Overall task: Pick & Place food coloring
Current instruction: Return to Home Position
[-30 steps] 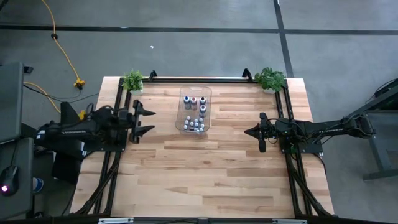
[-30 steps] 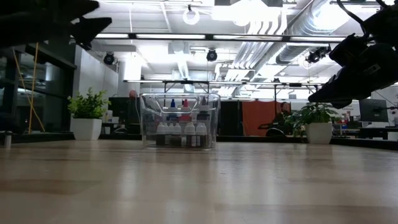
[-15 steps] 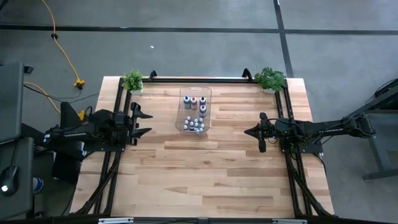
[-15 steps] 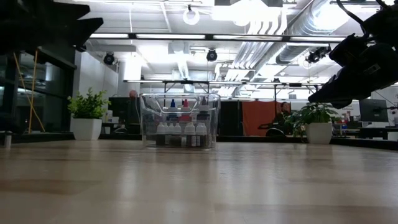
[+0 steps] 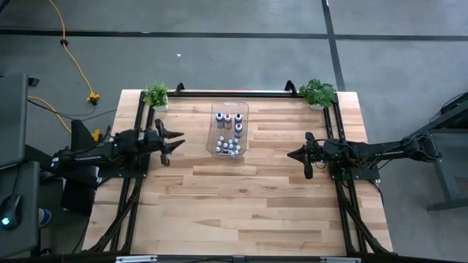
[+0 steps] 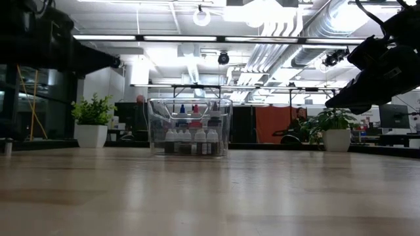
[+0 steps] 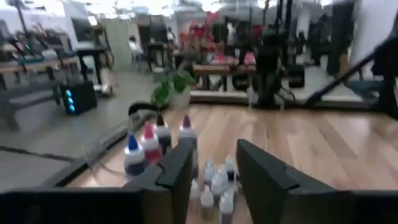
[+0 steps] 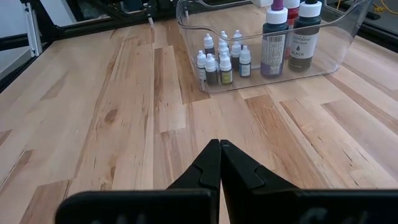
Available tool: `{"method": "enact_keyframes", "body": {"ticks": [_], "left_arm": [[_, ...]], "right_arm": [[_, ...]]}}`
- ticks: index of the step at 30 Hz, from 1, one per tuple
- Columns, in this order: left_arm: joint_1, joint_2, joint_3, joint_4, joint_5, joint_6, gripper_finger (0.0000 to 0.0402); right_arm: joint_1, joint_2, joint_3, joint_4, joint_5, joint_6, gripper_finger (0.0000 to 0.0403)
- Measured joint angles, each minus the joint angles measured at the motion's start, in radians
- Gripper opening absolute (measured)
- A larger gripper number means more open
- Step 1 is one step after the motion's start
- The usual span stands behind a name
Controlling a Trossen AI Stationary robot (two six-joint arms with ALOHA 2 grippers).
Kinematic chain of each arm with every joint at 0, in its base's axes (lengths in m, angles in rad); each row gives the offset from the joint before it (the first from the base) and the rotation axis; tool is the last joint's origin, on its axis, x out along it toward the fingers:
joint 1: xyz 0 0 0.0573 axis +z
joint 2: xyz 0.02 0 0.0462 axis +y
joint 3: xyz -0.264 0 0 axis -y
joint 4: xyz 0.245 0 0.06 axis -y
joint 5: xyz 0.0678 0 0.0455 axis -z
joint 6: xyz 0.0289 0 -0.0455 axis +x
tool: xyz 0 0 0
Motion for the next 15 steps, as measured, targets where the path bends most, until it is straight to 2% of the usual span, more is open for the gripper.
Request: {"method": "enact_keyframes", "body": {"ticks": [5,10,13,15], "left_arm": [[0.0,0.0,0.0,-0.013,0.113,0.01,0.0069],[0.0,0.007,-0.001,-0.037,0.145,0.023,0.0014],[-0.001,0.016,-0.001,-0.027,0.201,0.021,0.0004],[0.0,0.016,-0.001,-0.027,0.201,0.021,0.0009]], "right_arm": [[0.0,0.0,0.0,0.0,0.0,0.0,0.0],[0.0,0.0,0.0,0.0,0.0,0.0,0.0],[0.0,0.0,0.0,0.0,0.0,0.0,0.0],[0.0,0.0,0.0,0.0,0.0,0.0,0.0]]}}
